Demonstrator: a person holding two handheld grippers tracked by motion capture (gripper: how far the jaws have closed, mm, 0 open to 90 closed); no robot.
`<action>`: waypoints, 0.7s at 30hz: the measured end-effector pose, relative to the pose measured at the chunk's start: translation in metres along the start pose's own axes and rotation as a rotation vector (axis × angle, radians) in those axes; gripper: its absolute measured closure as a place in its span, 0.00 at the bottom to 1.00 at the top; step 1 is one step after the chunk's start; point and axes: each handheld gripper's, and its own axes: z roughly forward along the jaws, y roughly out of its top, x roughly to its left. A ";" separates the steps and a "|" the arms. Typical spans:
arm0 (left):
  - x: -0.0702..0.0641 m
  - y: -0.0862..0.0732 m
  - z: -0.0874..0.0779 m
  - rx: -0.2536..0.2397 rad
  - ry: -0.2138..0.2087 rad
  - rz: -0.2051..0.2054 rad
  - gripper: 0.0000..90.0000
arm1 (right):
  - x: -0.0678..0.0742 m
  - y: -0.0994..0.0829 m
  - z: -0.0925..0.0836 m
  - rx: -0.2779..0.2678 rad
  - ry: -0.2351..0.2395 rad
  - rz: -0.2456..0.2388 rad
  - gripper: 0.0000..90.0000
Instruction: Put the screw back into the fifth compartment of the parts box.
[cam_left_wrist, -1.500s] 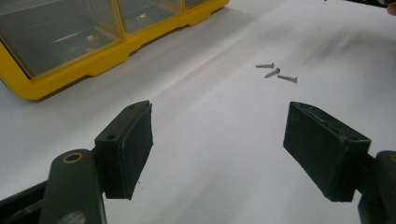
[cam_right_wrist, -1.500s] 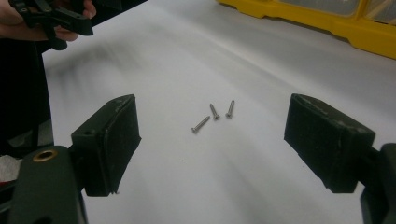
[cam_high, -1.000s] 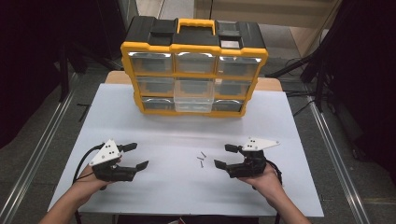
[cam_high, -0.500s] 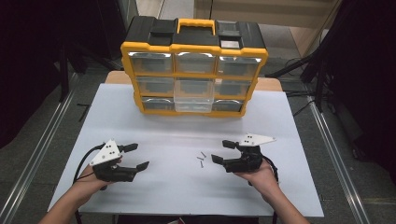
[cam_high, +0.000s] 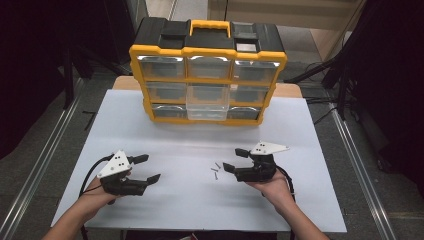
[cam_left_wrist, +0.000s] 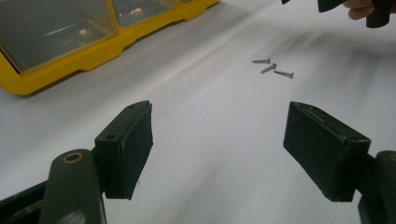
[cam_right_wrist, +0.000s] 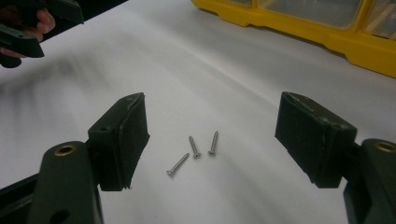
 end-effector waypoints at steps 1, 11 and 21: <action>0.000 0.000 0.000 0.001 0.003 -0.003 0.27 | 0.001 0.000 0.002 0.000 0.000 -0.001 0.30; -0.001 0.000 0.001 0.006 -0.003 0.001 0.27 | 0.005 0.000 0.015 0.037 -0.017 -0.002 0.32; -0.001 0.000 0.001 0.001 -0.005 -0.001 0.27 | 0.008 -0.001 0.027 0.062 -0.057 -0.002 0.37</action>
